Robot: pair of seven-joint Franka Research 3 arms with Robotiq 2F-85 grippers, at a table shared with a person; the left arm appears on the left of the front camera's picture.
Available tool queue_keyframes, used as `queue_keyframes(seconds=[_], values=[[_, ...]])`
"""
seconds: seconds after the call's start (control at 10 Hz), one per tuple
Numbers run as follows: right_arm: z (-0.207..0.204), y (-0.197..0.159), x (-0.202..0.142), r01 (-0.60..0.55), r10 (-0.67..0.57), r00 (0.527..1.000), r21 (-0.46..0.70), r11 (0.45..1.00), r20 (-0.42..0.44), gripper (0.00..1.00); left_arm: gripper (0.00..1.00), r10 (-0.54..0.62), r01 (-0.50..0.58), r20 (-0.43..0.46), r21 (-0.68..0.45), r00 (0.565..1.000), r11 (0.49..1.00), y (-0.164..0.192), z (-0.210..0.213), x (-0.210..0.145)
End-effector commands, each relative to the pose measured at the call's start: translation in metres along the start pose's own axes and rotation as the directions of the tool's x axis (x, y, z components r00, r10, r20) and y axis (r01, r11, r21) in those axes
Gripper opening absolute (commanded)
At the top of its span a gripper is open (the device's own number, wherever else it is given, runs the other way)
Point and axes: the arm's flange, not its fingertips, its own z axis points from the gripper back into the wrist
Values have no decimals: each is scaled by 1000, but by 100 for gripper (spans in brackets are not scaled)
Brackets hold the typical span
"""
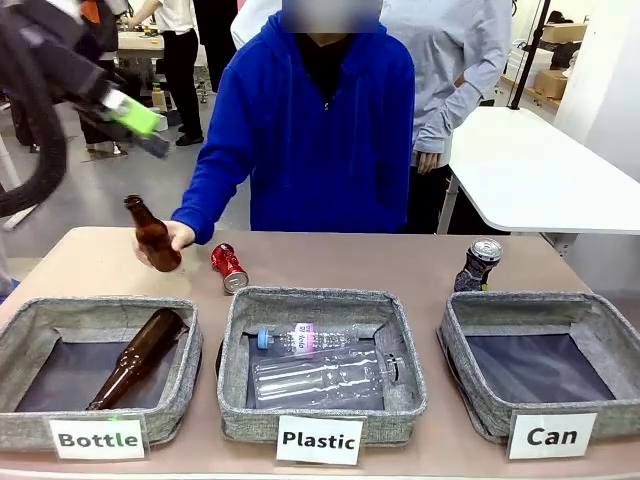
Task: Sort the can waste into the basket.
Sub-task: Pick up the can waste from the table and place it in the right Fabric basket.
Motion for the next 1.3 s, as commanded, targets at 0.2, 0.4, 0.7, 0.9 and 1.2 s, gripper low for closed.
queue_keyframes(seconds=[0.2, 0.4, 0.7, 0.9, 1.2], values=[[0, 0, 2, -27, 27, 1000, 24, 999, 12, 100, 100, 464, -477, 258, -15, 847, 879, -60, 86, -66], [0, 0, 2, -27, 27, 1000, 24, 999, 12, 100, 100, 612, -659, 370, 0, 699, 752, -104, 104, -131], [0, 0, 2, -27, 27, 1000, 24, 999, 12, 100, 100, 646, -720, 628, -189, 434, 667, -119, 117, -262], [0, 0, 2, -27, 27, 1000, 24, 999, 12, 100, 100, 728, -852, 671, -293, 140, 434, -114, 124, -310], [0, 0, 2, -27, 27, 1000, 24, 999, 12, 100, 100, 667, -746, 613, -181, 423, 640, -121, 138, -263]])
